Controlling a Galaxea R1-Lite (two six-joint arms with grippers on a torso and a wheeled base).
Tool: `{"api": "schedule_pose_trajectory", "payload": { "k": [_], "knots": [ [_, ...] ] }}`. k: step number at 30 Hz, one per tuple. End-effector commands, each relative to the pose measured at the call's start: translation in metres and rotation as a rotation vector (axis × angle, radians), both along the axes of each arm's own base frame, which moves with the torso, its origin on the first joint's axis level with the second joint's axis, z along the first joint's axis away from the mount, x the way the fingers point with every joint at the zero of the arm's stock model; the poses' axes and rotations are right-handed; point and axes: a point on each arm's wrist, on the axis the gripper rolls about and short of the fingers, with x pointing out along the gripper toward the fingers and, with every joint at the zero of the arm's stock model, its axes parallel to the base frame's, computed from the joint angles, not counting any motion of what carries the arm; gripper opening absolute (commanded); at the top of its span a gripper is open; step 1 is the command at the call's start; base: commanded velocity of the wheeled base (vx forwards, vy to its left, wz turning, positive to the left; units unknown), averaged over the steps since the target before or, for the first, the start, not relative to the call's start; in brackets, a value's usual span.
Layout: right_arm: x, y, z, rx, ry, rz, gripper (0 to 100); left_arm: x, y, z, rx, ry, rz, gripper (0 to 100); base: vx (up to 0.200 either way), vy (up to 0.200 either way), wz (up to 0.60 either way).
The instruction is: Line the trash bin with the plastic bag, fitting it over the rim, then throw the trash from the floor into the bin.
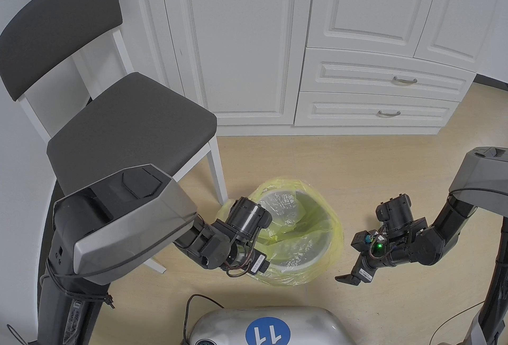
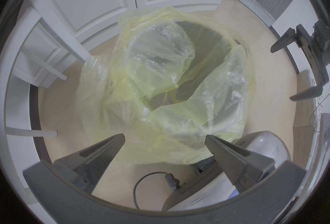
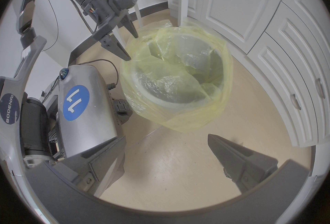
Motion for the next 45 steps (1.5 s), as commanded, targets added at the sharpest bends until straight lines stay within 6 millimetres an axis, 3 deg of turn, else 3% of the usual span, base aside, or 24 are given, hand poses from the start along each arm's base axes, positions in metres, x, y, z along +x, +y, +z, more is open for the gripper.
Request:
{"api": "schedule_pose_trajectory", "payload": {
  "k": [1,7,13,18,24,30,34,40,45],
  "knots": [
    [0.005,-0.005,0.002,0.005,-0.01,-0.021,100,0.001,0.008,0.002,0.001,0.009,0.013,100,0.0,0.0,0.0],
    [0.034,-0.018,0.004,0.035,-0.056,-0.108,100,-0.002,0.011,-0.006,-0.004,0.046,0.0,100,0.0,0.0,0.0],
    [0.054,-0.018,-0.01,0.082,-0.032,-0.199,100,0.0,0.01,-0.01,-0.004,0.046,0.0,100,0.0,0.0,0.0],
    [0.074,-0.014,-0.037,0.033,-0.031,-0.265,100,-0.001,0.011,0.002,-0.023,0.028,0.006,100,0.0,0.0,0.0],
    [0.095,-0.008,-0.054,0.025,-0.044,-0.307,100,-0.009,0.017,0.022,-0.053,-0.008,0.009,100,0.0,0.0,0.0],
    [0.123,-0.007,-0.06,0.008,-0.11,-0.365,100,-0.018,0.028,0.03,-0.09,-0.059,0.017,100,0.0,0.0,0.0],
    [0.134,-0.008,-0.055,-0.004,-0.05,-0.392,100,-0.025,0.037,0.037,-0.105,-0.081,0.027,100,0.0,0.0,0.0],
    [0.167,-0.026,-0.046,0.041,-0.084,-0.455,100,-0.032,0.048,0.05,-0.141,-0.129,0.039,100,0.0,0.0,0.0],
    [0.189,-0.029,-0.057,0.105,-0.071,-0.411,100,-0.033,0.049,0.054,-0.163,-0.16,0.04,100,0.0,0.0,0.0]
  ]
}}
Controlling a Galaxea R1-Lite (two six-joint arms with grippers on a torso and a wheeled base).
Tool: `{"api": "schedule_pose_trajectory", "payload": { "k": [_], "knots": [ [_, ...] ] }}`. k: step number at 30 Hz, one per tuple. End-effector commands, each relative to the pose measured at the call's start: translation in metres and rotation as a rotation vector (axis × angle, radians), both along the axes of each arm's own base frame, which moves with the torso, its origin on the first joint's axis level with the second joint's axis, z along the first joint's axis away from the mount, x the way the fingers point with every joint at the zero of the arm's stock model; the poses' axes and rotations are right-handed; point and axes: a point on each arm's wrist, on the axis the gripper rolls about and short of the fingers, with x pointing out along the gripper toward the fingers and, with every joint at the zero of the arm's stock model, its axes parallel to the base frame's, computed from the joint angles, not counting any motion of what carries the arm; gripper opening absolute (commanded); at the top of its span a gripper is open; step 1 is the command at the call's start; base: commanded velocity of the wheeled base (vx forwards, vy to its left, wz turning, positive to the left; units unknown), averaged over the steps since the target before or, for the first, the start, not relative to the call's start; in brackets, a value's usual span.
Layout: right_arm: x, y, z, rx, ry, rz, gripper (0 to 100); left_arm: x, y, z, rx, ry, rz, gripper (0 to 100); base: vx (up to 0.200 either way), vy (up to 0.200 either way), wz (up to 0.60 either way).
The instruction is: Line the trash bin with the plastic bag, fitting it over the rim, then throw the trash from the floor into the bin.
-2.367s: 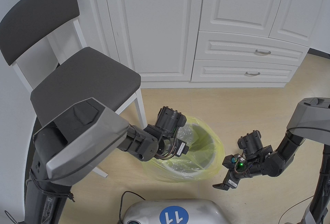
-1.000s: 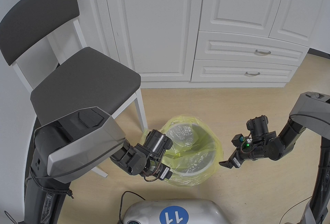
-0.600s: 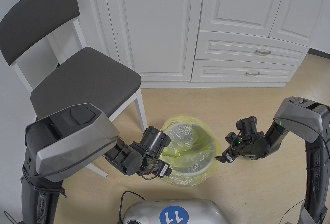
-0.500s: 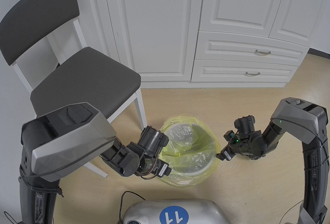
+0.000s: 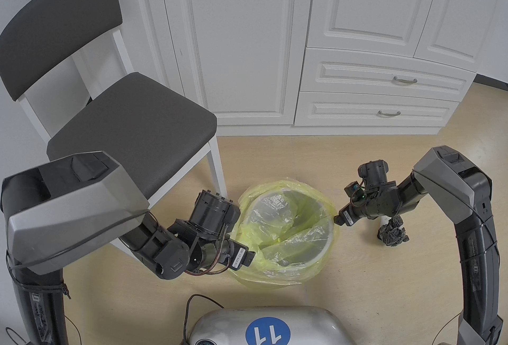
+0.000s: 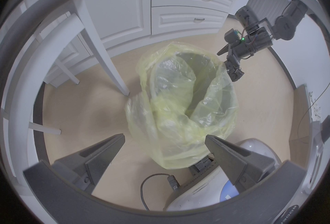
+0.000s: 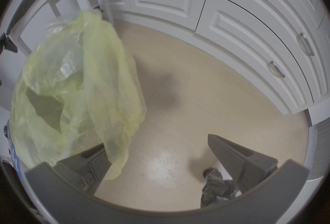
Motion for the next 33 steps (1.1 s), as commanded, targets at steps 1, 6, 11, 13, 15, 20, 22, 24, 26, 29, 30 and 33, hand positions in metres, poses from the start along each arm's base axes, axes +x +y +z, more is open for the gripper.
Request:
{"api": "schedule_pose_trajectory", "payload": {
  "k": [1,6,11,13,15,20,22,24,26,29,30,33],
  "knots": [
    [0.022,-0.01,-0.021,0.041,0.02,0.012,100,-0.005,0.006,0.013,-0.028,-0.042,0.008,100,0.0,0.0,0.0],
    [0.038,-0.013,-0.032,0.105,0.012,0.059,100,-0.006,0.007,0.016,-0.059,-0.083,0.011,100,0.0,0.0,0.0],
    [0.044,-0.021,-0.038,0.122,0.005,0.049,100,-0.006,0.009,0.016,-0.08,-0.112,0.016,100,0.0,0.0,0.0],
    [0.045,-0.022,-0.04,0.125,0.005,0.049,100,-0.007,0.01,0.015,-0.08,-0.113,0.018,100,0.0,0.0,0.0],
    [0.047,-0.022,-0.045,0.134,0.006,0.04,100,-0.008,0.013,0.016,-0.088,-0.124,0.022,100,0.0,0.0,0.0],
    [0.058,-0.019,-0.062,0.175,-0.008,0.007,100,-0.009,0.018,0.023,-0.114,-0.162,0.031,100,0.0,0.0,0.0],
    [0.059,-0.019,-0.063,0.197,-0.006,-0.014,100,-0.009,0.018,0.023,-0.12,-0.168,0.03,100,0.0,0.0,0.0],
    [0.06,-0.019,-0.062,0.22,-0.008,-0.036,100,-0.01,0.018,0.023,-0.123,-0.173,0.029,100,0.0,0.0,0.0],
    [0.058,-0.022,-0.057,0.226,0.005,-0.048,100,-0.01,0.018,0.024,-0.129,-0.179,0.03,100,0.0,0.0,0.0],
    [0.054,-0.031,-0.037,0.226,-0.003,-0.062,100,-0.01,0.017,0.024,-0.131,-0.179,0.029,100,0.0,0.0,0.0],
    [0.046,-0.038,-0.013,0.242,-0.004,-0.051,100,-0.01,0.017,0.025,-0.135,-0.182,0.029,100,0.0,0.0,0.0],
    [0.02,-0.051,0.042,0.299,-0.011,0.004,100,-0.01,0.017,0.028,-0.138,-0.187,0.029,100,0.0,0.0,0.0]
  ]
}}
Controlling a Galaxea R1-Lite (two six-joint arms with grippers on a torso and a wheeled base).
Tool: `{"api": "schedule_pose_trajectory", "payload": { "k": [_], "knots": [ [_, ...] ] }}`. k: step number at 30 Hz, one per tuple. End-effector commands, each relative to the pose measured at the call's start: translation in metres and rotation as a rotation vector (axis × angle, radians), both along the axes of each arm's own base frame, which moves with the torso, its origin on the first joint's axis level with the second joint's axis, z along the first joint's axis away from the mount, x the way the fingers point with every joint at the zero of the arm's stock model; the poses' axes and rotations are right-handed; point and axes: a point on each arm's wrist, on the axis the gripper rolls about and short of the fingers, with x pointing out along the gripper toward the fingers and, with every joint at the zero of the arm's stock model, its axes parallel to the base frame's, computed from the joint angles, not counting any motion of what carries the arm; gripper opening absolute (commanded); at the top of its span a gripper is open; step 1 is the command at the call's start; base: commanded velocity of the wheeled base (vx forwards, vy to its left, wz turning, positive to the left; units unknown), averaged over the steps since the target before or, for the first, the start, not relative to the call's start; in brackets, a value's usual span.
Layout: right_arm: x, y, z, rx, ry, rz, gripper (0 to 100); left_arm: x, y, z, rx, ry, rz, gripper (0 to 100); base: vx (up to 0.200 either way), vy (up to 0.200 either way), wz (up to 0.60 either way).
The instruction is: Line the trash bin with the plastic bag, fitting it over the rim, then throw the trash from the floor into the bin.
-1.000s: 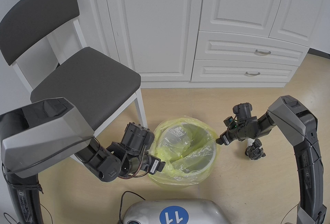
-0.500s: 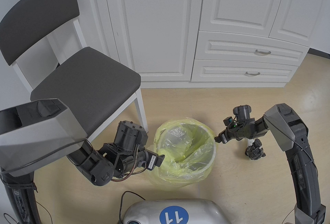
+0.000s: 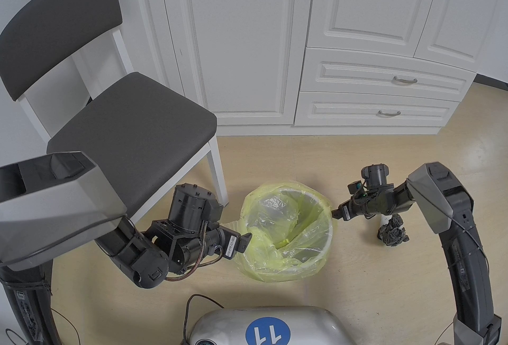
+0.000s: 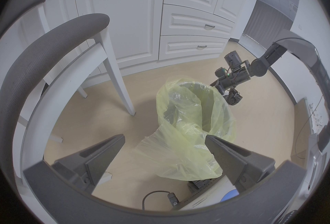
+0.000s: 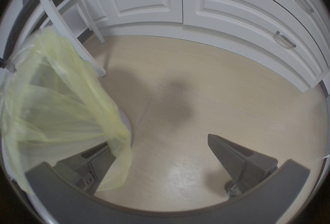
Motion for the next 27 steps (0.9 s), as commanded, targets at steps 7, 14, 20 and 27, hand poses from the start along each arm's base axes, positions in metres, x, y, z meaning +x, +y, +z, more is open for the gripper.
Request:
{"api": "schedule_pose_trajectory", "payload": {
  "k": [7,14,20,27],
  "knots": [
    [-0.065,-0.026,0.127,0.023,-0.079,0.143,100,0.004,-0.006,-0.001,-0.008,-0.01,-0.004,100,0.0,0.0,0.0],
    [-0.087,-0.005,0.145,0.019,-0.088,0.205,0,0.032,-0.011,-0.026,0.001,0.012,0.037,100,0.0,0.0,0.0],
    [-0.113,0.048,0.139,0.048,-0.082,0.315,0,0.054,-0.019,-0.046,0.013,0.002,0.072,100,0.0,0.0,0.0],
    [-0.127,0.119,0.087,0.178,-0.097,0.323,0,0.074,-0.026,-0.067,0.062,0.017,0.128,100,0.0,0.0,0.0]
  ]
}}
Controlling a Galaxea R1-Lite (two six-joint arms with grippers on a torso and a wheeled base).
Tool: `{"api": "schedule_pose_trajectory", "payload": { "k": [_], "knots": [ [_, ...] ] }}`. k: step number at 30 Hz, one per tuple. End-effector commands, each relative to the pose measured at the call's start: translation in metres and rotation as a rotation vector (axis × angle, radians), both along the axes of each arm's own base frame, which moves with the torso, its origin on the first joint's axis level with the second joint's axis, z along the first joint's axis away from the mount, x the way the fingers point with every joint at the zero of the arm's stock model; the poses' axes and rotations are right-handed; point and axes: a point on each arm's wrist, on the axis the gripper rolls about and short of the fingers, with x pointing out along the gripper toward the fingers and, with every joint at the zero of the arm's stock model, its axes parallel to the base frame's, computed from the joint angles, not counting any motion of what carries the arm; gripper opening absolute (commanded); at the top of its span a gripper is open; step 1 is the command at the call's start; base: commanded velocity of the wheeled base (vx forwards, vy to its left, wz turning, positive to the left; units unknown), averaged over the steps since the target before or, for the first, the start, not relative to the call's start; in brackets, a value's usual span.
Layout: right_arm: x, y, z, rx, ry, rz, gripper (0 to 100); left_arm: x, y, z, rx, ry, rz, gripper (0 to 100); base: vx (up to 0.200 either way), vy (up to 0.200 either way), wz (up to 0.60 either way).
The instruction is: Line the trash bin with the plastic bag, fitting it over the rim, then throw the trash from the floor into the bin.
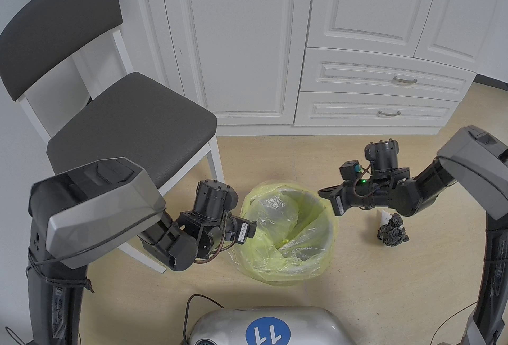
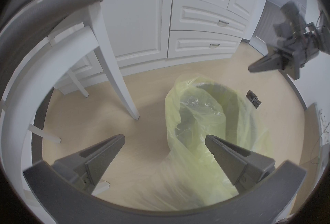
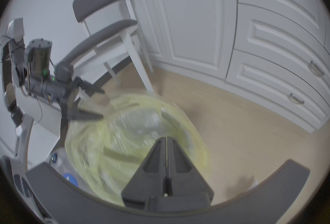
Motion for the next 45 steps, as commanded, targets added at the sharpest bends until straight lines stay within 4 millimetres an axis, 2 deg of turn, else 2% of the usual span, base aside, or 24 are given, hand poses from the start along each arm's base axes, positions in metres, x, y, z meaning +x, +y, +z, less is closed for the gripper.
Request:
{"api": "schedule_pose_trajectory", "payload": {
  "k": [1,4,6,7,12,18,24,31,44,45],
  "knots": [
    [-0.017,0.057,-0.057,0.055,0.071,0.016,0,0.021,0.001,-0.037,0.058,0.048,0.064,100,0.0,0.0,0.0],
    [-0.019,0.064,-0.071,0.041,0.095,0.023,0,0.02,0.006,-0.043,0.065,0.063,0.077,100,0.0,0.0,0.0],
    [-0.019,0.064,-0.071,0.041,0.095,0.023,0,0.02,0.006,-0.043,0.065,0.063,0.077,100,0.0,0.0,0.0],
    [-0.022,0.072,-0.085,0.024,0.119,0.035,0,0.013,0.01,-0.05,0.074,0.1,0.087,100,0.0,0.0,0.0],
    [-0.026,0.073,-0.094,-0.021,0.163,0.021,0,0.006,0.014,-0.055,0.089,0.132,0.085,100,0.0,0.0,0.0],
    [-0.031,0.07,-0.087,-0.065,0.205,0.021,0,0.003,0.016,-0.055,0.093,0.143,0.079,100,0.0,0.0,0.0],
    [-0.051,0.05,-0.07,-0.229,0.268,0.12,0,0.005,0.015,-0.054,0.09,0.136,0.079,100,0.0,0.0,0.0],
    [-0.058,0.052,-0.074,-0.295,0.277,0.189,0,0.007,0.014,-0.05,0.07,0.115,0.079,100,0.0,0.0,0.0],
    [-0.05,0.056,-0.08,-0.231,0.221,0.138,0,-0.002,0.015,-0.009,0.019,0.044,0.076,100,0.0,0.0,0.0],
    [-0.05,0.056,-0.079,-0.231,0.221,0.139,0,-0.004,0.016,0.001,0.01,0.026,0.08,100,0.0,0.0,0.0]
  ]
}}
